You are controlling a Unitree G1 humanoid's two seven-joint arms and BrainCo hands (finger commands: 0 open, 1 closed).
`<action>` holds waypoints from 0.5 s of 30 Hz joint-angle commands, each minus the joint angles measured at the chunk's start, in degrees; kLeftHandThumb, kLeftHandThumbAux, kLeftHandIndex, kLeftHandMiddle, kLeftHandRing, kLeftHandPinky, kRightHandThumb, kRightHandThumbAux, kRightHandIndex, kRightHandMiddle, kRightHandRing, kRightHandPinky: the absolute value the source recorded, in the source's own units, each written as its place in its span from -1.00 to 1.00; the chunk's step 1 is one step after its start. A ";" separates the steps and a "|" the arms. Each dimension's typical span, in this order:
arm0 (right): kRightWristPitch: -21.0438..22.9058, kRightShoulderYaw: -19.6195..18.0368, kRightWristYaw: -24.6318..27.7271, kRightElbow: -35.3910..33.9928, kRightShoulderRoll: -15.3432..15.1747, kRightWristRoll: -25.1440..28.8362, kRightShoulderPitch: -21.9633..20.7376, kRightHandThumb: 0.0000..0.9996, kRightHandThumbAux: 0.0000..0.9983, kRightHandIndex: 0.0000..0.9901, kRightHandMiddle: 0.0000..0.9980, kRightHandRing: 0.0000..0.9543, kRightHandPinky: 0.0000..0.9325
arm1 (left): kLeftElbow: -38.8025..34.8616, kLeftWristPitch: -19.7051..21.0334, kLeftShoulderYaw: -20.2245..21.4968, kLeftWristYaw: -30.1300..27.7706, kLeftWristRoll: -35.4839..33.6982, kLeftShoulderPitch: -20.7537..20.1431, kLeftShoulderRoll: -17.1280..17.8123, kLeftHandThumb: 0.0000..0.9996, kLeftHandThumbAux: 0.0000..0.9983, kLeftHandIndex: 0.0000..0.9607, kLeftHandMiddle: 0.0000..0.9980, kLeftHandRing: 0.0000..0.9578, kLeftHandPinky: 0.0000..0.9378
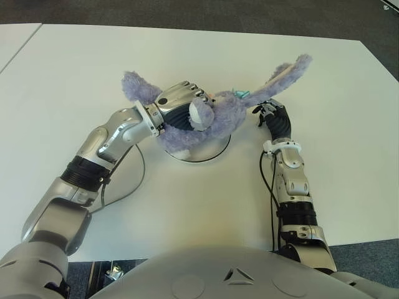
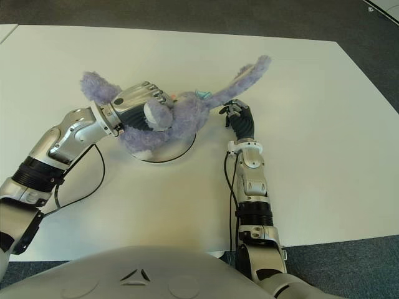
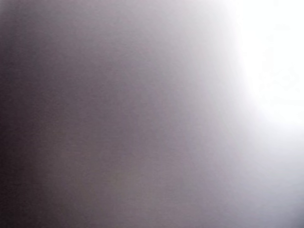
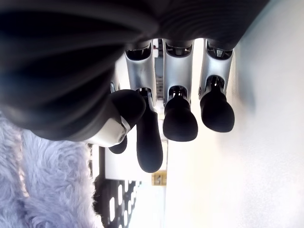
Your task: Put the doll into the plate.
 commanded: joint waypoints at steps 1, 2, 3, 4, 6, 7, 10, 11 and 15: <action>1.86 0.14 -0.07 2.04 1.06 0.06 4.87 0.70 0.35 -0.14 0.17 0.61 0.57 | 0.70 1.29 -1.45 -4.52 0.50 1.39 1.79 -0.14 0.08 -0.27 0.49 0.58 0.54; 1.93 0.14 -0.06 1.95 1.08 0.07 4.90 0.70 0.35 -0.14 0.17 0.61 0.57 | 0.61 1.37 -1.45 -4.83 0.39 1.39 1.85 -0.24 0.02 -0.33 0.45 0.54 0.51; 1.99 0.14 -0.09 1.87 1.11 0.07 4.94 0.70 0.35 -0.14 0.17 0.61 0.57 | 0.53 1.48 -1.48 -5.26 0.28 1.34 1.92 -0.31 -0.02 -0.37 0.42 0.51 0.49; 2.03 0.15 -0.12 1.81 1.13 0.06 4.96 0.70 0.35 -0.14 0.17 0.61 0.57 | 0.47 1.57 -1.49 -5.58 0.20 1.31 1.96 -0.34 -0.04 -0.40 0.39 0.49 0.48; 2.18 0.19 -0.23 1.69 1.13 -0.07 5.01 0.70 0.35 -0.14 0.17 0.61 0.56 | 0.21 2.03 -1.61 -6.56 0.04 1.14 2.09 -0.42 -0.09 -0.49 0.31 0.42 0.45; 2.27 0.22 -0.29 1.64 1.13 -0.14 5.02 0.70 0.35 -0.14 0.17 0.61 0.56 | 0.05 2.31 -1.67 -7.05 -0.03 1.05 2.14 -0.44 -0.09 -0.50 0.29 0.41 0.45; 2.35 0.32 -0.37 1.55 1.05 -0.34 5.07 0.70 0.35 -0.14 0.17 0.61 0.55 | -0.44 3.22 -1.84 -8.32 0.11 0.94 2.31 -0.49 -0.12 -0.58 0.19 0.34 0.44; 2.36 0.38 -0.38 1.50 1.01 -0.42 5.09 0.70 0.35 -0.14 0.17 0.61 0.55 | -0.65 3.63 -1.90 -8.71 0.28 0.92 2.37 -0.51 -0.13 -0.60 0.15 0.32 0.43; 2.43 0.46 -0.28 1.27 0.98 -0.44 5.15 0.69 0.35 -0.15 0.17 0.61 0.57 | -1.41 4.90 -1.96 -9.51 0.70 0.97 2.46 -0.57 -0.15 -0.65 0.01 0.24 0.42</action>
